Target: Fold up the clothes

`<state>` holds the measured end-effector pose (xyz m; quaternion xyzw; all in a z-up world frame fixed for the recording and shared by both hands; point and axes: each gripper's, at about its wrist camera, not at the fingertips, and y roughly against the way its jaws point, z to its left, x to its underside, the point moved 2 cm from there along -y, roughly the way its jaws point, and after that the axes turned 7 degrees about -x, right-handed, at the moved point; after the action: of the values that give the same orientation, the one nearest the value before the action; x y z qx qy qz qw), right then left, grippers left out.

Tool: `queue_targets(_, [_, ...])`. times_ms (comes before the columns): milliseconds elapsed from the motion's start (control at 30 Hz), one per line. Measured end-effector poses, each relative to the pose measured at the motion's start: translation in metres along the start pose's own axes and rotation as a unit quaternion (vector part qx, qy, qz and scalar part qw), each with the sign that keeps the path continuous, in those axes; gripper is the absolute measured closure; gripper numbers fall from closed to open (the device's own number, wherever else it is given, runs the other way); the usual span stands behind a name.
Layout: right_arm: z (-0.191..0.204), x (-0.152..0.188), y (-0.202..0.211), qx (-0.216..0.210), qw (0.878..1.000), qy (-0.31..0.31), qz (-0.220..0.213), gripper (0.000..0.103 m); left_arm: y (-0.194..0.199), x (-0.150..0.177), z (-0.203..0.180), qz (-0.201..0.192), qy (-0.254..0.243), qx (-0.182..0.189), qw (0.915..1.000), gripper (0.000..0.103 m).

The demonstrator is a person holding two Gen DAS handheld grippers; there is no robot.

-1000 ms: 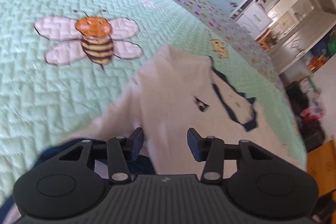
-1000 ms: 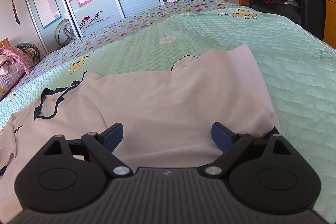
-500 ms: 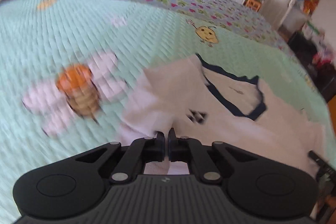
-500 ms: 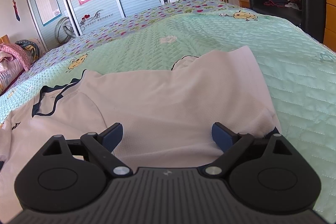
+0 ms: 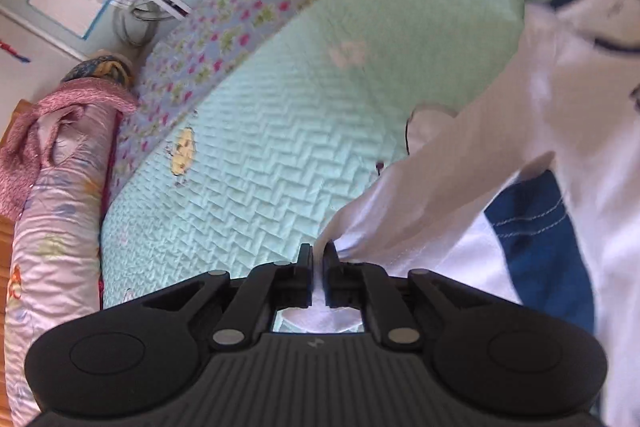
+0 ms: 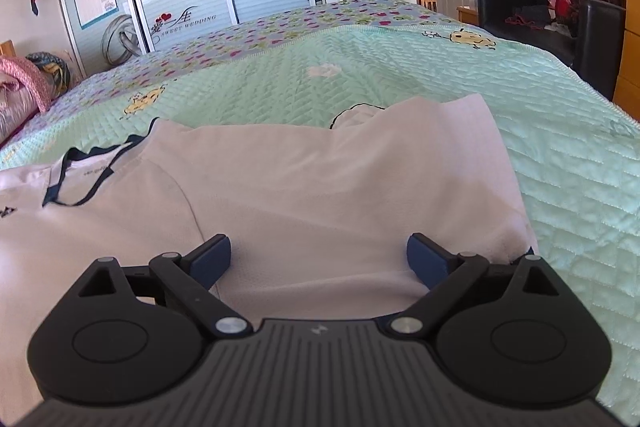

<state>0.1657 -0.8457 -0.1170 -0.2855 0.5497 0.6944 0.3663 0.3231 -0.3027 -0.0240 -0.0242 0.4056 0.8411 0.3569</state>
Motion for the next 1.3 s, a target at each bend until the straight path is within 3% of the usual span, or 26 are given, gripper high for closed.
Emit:
queue_targets(300, [0.000, 0.001, -0.001, -0.003, 1.000, 0.001, -0.001, 0.006, -0.067, 0.011, -0.014, 0.031, -0.016, -0.071, 0.9969, 0.095])
queue_targets(433, [0.002, 0.001, -0.001, 0.000, 1.000, 0.004, 0.000, 0.006, -0.063, 0.006, 0.008, 0.024, 0.017, -0.124, 0.9919, 0.095])
queue_targets(533, [0.003, 0.002, -0.001, 0.002, 1.000, 0.007, 0.001, 0.006, -0.066, 0.011, 0.018, 0.035, 0.037, -0.144, 0.9883, 0.095])
queue_targets(600, [0.003, 0.002, -0.001, 0.002, 1.000, 0.007, 0.001, 0.005, -0.056, 0.016, 0.022, 0.018, 0.091, -0.117, 0.9888, 0.095])
queue_targets(667, [0.003, 0.002, -0.001, 0.002, 1.000, 0.007, 0.001, 0.005, -0.033, 0.022, 0.020, -0.019, 0.161, -0.032, 0.9863, 0.095])
queue_targets(700, [0.003, 0.002, -0.001, 0.001, 1.000, 0.007, 0.001, 0.005, -0.020, 0.025, 0.016, -0.039, 0.188, 0.015, 0.9813, 0.087])
queue_targets(767, [0.003, 0.002, -0.001, 0.001, 1.000, 0.007, 0.001, 0.005, 0.002, 0.029, 0.001, -0.067, 0.207, 0.057, 0.9744, 0.055])
queue_targets(800, [0.003, 0.002, -0.001, 0.001, 1.000, 0.006, 0.001, 0.005, 0.012, 0.029, -0.010, -0.077, 0.209, 0.061, 0.9730, 0.034])
queue_targets(833, [0.003, 0.002, -0.001, 0.001, 1.000, 0.006, 0.001, 0.004, 0.021, 0.028, -0.022, -0.086, 0.211, 0.066, 0.9715, 0.029])
queue_targets(900, [0.003, 0.002, -0.001, 0.000, 1.000, 0.006, 0.001, 0.004, 0.032, 0.023, -0.044, -0.094, 0.206, 0.061, 0.9721, 0.028])
queue_targets(967, [0.003, 0.003, -0.001, -0.001, 1.000, 0.005, 0.001, 0.004, 0.029, 0.017, -0.065, -0.077, 0.187, 0.036, 0.9788, 0.026])
queue_targets(1100, [0.001, 0.002, -0.001, -0.005, 1.000, 0.001, 0.000, 0.004, 0.014, 0.012, -0.091, -0.040, 0.161, 0.023, 0.9858, 0.026])
queue_targets(1167, [0.001, 0.002, 0.000, -0.008, 1.000, -0.001, -0.001, 0.003, 0.014, 0.015, -0.088, -0.040, 0.182, 0.021, 0.9822, 0.028])
queue_targets(1200, [0.001, 0.002, 0.000, -0.008, 1.000, -0.002, -0.001, 0.003, 0.013, 0.018, -0.085, -0.039, 0.198, 0.023, 0.9792, 0.042])
queue_targets(1233, [0.001, 0.002, -0.001, -0.008, 1.000, -0.001, -0.001, 0.003, 0.012, 0.022, -0.080, -0.034, 0.217, 0.023, 0.9752, 0.069])
queue_targets(1300, [0.001, 0.002, -0.001, -0.009, 1.000, -0.002, -0.001, 0.003, 0.012, 0.032, -0.072, -0.024, 0.257, 0.026, 0.9656, 0.097])
